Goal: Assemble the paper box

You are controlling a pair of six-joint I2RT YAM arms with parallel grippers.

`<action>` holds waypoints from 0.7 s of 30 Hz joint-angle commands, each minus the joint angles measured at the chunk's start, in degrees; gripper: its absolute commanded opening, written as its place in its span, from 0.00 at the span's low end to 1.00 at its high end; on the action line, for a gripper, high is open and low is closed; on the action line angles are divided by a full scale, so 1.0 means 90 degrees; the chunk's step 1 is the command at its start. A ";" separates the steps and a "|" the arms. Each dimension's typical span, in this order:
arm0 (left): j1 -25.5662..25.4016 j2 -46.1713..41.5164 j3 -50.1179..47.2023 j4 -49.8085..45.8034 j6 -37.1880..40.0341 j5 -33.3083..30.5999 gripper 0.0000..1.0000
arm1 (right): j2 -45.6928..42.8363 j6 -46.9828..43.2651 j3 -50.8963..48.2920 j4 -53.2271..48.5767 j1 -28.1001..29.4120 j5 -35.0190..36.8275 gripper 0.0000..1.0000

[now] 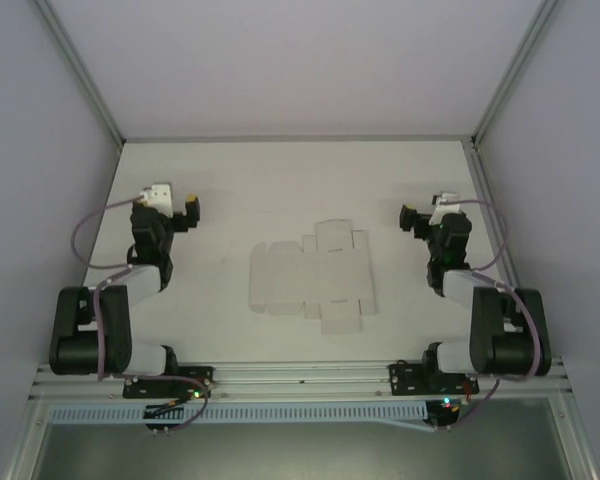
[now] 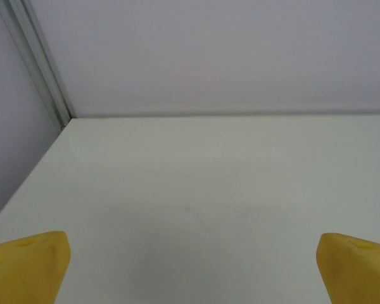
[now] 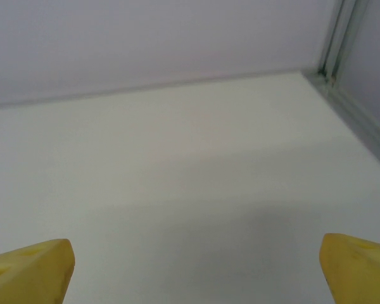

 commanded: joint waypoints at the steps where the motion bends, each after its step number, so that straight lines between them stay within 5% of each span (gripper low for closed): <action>1: -0.0396 -0.0178 0.1012 -0.2289 -0.0735 -0.0161 1.00 | -0.0815 0.0550 0.0866 -0.1765 0.0166 0.0066 1.00; 5: -0.1567 0.0006 0.2206 -0.4131 -0.1252 -0.0154 1.00 | -0.0959 0.1130 0.2359 -0.4772 0.0900 0.0255 1.00; 9: -0.2620 0.0335 0.2966 -0.5273 -0.1916 -0.0174 1.00 | -0.0368 0.1783 0.3500 -0.7221 0.1782 -0.0392 1.00; 15: -0.3283 0.0221 0.2823 -0.5404 -0.2630 0.0135 1.00 | 0.0513 0.2444 0.3398 -0.7482 0.2881 -0.1139 0.88; 21: -0.3288 0.0096 0.2313 -0.5358 -0.3141 0.0520 1.00 | 0.0972 0.2808 0.2733 -0.6667 0.3068 -0.1476 0.86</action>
